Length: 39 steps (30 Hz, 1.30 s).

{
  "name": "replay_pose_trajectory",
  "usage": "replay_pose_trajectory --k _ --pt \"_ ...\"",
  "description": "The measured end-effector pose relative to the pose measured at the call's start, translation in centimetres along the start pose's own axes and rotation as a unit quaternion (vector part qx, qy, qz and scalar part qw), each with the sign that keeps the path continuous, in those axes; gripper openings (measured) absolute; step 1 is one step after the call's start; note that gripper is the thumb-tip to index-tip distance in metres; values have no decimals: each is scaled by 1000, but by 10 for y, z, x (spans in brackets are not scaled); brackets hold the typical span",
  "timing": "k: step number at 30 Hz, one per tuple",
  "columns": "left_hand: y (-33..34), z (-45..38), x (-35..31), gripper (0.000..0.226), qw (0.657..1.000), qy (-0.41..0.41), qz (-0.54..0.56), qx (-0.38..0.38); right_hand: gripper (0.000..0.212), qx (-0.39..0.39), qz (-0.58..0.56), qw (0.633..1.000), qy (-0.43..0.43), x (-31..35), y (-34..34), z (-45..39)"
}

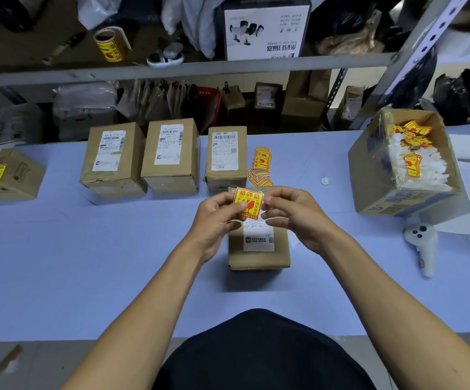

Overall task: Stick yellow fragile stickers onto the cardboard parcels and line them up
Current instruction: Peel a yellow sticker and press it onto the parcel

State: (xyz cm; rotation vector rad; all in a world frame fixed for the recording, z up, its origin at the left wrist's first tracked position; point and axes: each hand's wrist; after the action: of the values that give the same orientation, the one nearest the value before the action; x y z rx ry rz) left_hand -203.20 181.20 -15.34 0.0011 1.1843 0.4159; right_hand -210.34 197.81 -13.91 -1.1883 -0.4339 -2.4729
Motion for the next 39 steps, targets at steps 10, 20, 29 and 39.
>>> replay_pose_trajectory --k 10,20,29,39 --pt "-5 -1 -12 9 999 6 3 52 9 82 -59 995 27 17 0 9" --pt "6 2 -9 27 946 176 -215 -165 11 26 -80 996 0 10 7 11" --pt "18 19 -10 17 894 322 -307 -51 11 48 -108 992 -34 7 14 16" --pt "18 21 -12 17 872 368 -314 -75 9 40 -109 993 -30 8 15 20"
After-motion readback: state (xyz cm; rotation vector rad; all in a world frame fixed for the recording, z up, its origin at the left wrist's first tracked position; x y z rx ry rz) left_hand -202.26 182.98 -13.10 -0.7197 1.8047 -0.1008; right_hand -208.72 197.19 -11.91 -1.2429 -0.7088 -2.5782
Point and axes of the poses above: each hand's wrist, its own z-axis away from the middle knuckle, its own y-axis out of the palm, x = y × z, and after that the axes turned 6 degrees about y, right-handed
